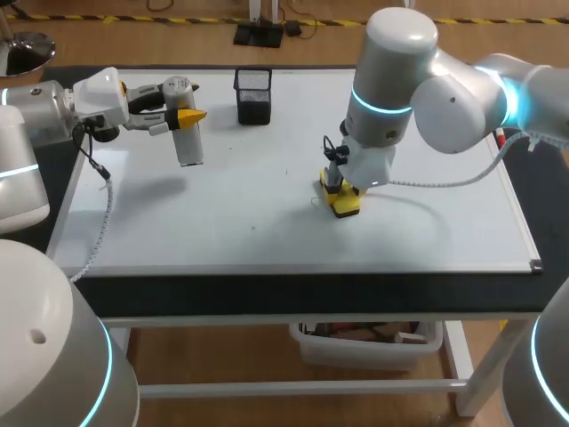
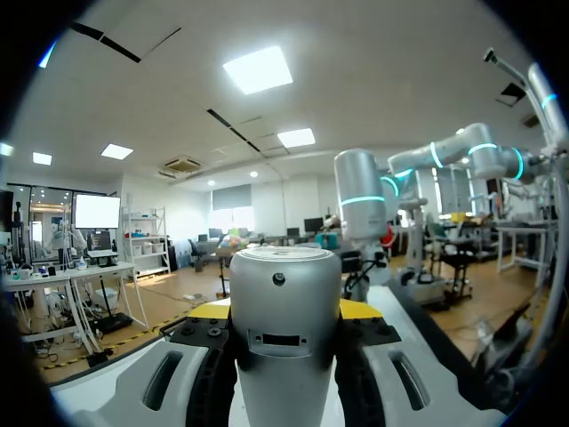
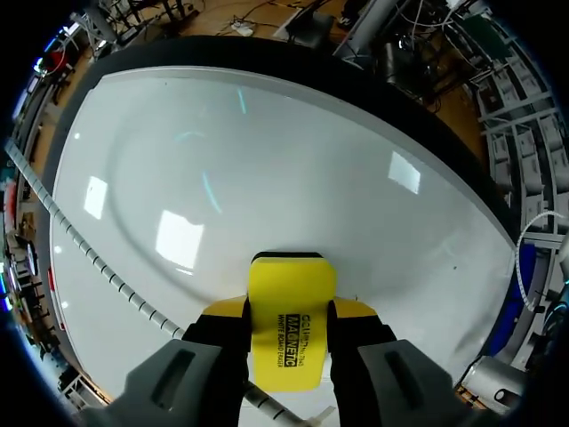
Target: Pick up the inspection probe, press it on each red-marked spot on the whiteboard one by one, put down the probe, pick up the eraser, and wipe off all the red marks.
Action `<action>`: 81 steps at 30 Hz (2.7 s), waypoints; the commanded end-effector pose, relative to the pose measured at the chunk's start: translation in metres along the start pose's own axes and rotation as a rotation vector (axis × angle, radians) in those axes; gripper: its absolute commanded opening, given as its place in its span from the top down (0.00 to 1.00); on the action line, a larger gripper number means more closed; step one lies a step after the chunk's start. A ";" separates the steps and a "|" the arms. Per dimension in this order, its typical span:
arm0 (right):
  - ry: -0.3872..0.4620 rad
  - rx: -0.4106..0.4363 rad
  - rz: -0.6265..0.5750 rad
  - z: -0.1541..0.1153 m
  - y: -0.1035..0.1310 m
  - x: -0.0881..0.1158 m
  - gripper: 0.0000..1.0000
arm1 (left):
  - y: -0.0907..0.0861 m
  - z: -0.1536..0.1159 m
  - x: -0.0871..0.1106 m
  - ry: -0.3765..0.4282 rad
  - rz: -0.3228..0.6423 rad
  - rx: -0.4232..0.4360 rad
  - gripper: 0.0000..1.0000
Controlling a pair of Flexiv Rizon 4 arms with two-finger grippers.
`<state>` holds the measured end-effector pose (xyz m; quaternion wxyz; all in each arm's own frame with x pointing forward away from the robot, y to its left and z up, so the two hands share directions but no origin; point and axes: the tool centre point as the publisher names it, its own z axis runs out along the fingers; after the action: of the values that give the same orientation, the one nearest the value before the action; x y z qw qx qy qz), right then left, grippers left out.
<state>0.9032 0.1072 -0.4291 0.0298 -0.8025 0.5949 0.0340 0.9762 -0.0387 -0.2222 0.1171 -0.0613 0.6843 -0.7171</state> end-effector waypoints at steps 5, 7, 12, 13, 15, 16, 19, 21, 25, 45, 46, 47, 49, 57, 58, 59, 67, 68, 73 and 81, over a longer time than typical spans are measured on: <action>0.005 -0.003 -0.060 -0.015 -0.006 -0.017 1.00 | 0.000 0.000 0.000 0.001 0.003 0.004 1.00; 0.004 0.002 -0.077 -0.017 -0.009 -0.026 1.00 | 0.000 0.000 0.000 0.001 0.003 0.004 1.00; -0.005 0.000 -0.105 -0.014 -0.011 -0.047 1.00 | 0.000 0.000 0.000 0.001 0.003 0.004 1.00; -0.007 0.000 -0.109 -0.013 -0.011 -0.050 1.00 | 0.000 0.000 0.000 0.001 0.003 0.004 1.00; -0.012 0.001 -0.113 -0.011 -0.011 -0.055 1.00 | 0.000 0.000 0.000 0.001 0.003 0.004 1.00; -0.017 0.001 -0.118 -0.009 -0.011 -0.058 1.00 | 0.000 0.000 0.000 0.001 0.003 0.004 1.00; -0.021 -0.002 -0.132 -0.003 -0.011 -0.063 1.00 | 0.000 0.000 0.000 0.001 0.003 0.004 1.00; -0.023 -0.003 -0.138 0.000 -0.012 -0.066 1.00 | 0.000 0.000 0.000 0.001 0.003 0.004 1.00; -0.029 -0.002 -0.148 0.003 -0.014 -0.069 1.00 | 0.000 0.000 0.000 0.001 0.003 0.004 1.00; -0.008 0.004 -0.059 0.011 -0.021 -0.024 1.00 | 0.000 0.000 0.000 0.001 0.003 0.004 1.00; -0.008 0.003 -0.052 0.011 -0.021 -0.020 1.00 | 0.000 0.000 0.000 0.001 0.003 0.004 1.00; -0.006 0.002 -0.044 0.012 -0.021 -0.017 1.00 | 0.000 0.000 0.000 0.001 0.003 0.004 1.00; -0.003 0.001 -0.031 0.012 -0.022 -0.010 1.00 | 0.000 0.000 0.000 0.001 0.003 0.004 1.00; 0.013 -0.004 -0.005 0.014 -0.023 0.005 1.00 | 0.000 0.000 0.000 0.001 0.003 0.004 1.00; 0.013 -0.004 -0.003 0.014 -0.023 0.007 1.00 | 0.000 0.000 0.000 0.001 0.003 0.004 1.00; 0.016 -0.004 0.002 0.014 -0.023 0.009 1.00 | 0.000 0.000 0.000 0.001 0.003 0.004 1.00; 0.022 -0.007 0.032 0.001 -0.027 0.024 1.00 | 0.000 0.000 0.000 0.001 0.003 0.004 1.00; 0.024 -0.009 0.034 -0.004 -0.027 0.028 1.00 | 0.000 0.000 0.000 0.001 0.003 0.004 1.00; 0.030 -0.019 0.045 -0.023 -0.033 0.045 1.00 | 0.000 0.000 0.000 0.001 0.003 0.004 1.00; 0.036 -0.022 0.055 -0.047 -0.036 0.075 1.00 | 0.000 0.000 0.000 0.001 0.003 0.004 1.00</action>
<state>0.9607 0.0533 -0.4005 0.0080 -0.7843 0.6199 0.0233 0.9761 -0.0387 -0.2222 0.1171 -0.0613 0.6844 -0.7170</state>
